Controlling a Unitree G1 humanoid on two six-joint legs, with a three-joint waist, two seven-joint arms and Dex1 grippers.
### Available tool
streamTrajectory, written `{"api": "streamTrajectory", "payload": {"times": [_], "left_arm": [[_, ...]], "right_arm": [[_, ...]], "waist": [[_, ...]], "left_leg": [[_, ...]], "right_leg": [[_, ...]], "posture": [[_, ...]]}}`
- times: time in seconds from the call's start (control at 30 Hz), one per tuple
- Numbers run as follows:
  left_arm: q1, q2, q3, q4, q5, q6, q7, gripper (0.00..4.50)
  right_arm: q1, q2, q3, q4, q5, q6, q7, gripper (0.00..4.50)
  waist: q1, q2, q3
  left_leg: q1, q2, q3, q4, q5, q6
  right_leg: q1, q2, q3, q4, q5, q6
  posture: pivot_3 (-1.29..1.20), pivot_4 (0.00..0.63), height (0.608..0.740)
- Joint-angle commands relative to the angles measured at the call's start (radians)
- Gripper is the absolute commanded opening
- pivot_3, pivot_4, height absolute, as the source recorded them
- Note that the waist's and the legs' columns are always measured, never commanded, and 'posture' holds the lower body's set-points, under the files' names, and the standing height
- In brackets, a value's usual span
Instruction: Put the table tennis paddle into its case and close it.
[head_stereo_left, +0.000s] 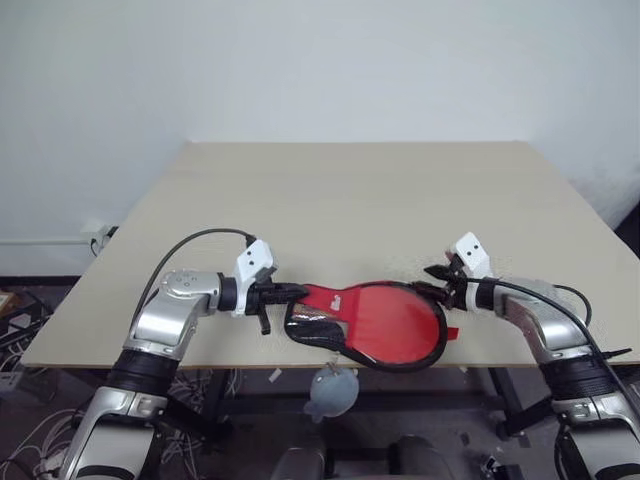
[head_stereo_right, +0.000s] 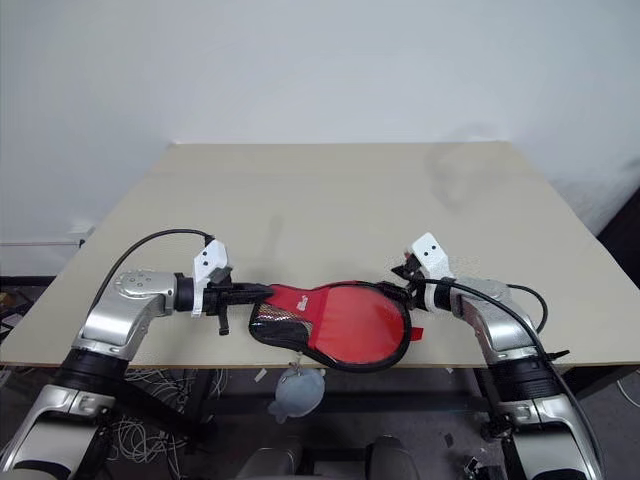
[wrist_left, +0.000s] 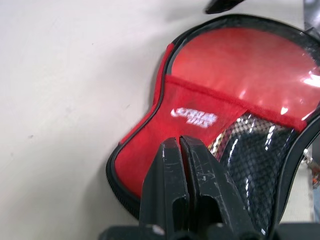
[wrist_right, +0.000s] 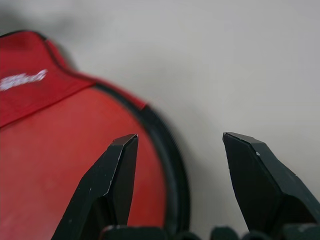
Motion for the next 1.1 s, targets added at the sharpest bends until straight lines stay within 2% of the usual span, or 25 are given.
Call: {"api": "streamTrajectory", "payload": {"times": [0.03,0.47,0.5,0.53,0.8,0.83,1.1], "left_arm": [[0.003,0.003,0.012,-0.047,-0.009,-0.006,0.008,0.0],[-0.015,-0.027,-0.008,-0.042,-0.005,-0.01,0.009,0.0],[-0.016,-0.03,-0.01,-0.043,-0.004,-0.01,0.009,0.0],[-0.017,-0.033,-0.011,-0.045,-0.004,-0.009,0.01,0.0],[-0.015,-0.037,-0.014,-0.05,-0.003,-0.008,0.009,0.0],[-0.013,-0.036,-0.014,-0.051,-0.003,-0.008,0.009,0.0],[-0.008,-0.039,-0.017,-0.058,-0.003,-0.007,0.011,0.0]], "right_arm": [[-0.012,-0.023,-0.019,-0.026,0.026,0.061,0.01,2.94],[-0.058,-0.013,-0.028,0.056,0.039,0.244,-0.044,2.94],[-0.062,-0.009,-0.034,0.061,0.045,0.26,-0.048,2.57],[-0.065,-0.006,-0.038,0.063,0.049,0.271,-0.052,2.42],[-0.086,0.016,-0.073,0.078,0.082,0.315,-0.074,0.2],[-0.088,0.017,-0.075,0.079,0.085,0.317,-0.076,0.02],[-0.119,0.032,-0.107,0.111,0.086,0.304,-0.136,0.02]], "waist": [[0.0,0.0,0.0],[0.001,-0.001,0.0],[0.001,-0.001,0.0],[0.001,-0.001,0.0],[0.001,-0.001,0.0],[0.001,-0.001,0.0],[0.0,-0.001,0.0]], "left_leg": [[0.0,0.0,0.0,0.0,0.0,0.0],[0.0,0.001,0.001,0.001,0.0,0.0],[0.0,0.001,0.001,0.001,0.0,0.0],[0.0,0.001,0.001,0.001,0.0,0.0],[0.0,0.001,0.001,0.001,0.0,0.0],[0.0,0.001,0.001,0.001,0.0,0.0],[0.0,0.001,0.001,0.001,0.0,0.0]], "right_leg": [[0.0,0.0,0.0,0.0,0.0,0.0],[0.0,0.0,0.0,0.0,0.001,-0.002],[0.0,0.0,0.0,0.0,0.001,-0.002],[0.0,0.0,0.0,0.0,0.001,-0.002],[0.0,0.0,0.0,0.0,0.001,-0.001],[0.0,0.0,0.0,0.0,0.001,-0.001],[0.0,0.0,0.0,0.0,0.001,-0.001]], "posture": [[0.0,0.0,0.74],[0.0,0.0,0.74],[0.0,0.0,0.74],[0.0,0.0,0.74],[0.0,0.0,0.74],[0.0,0.0,0.74],[0.0,0.0,0.74]]}}
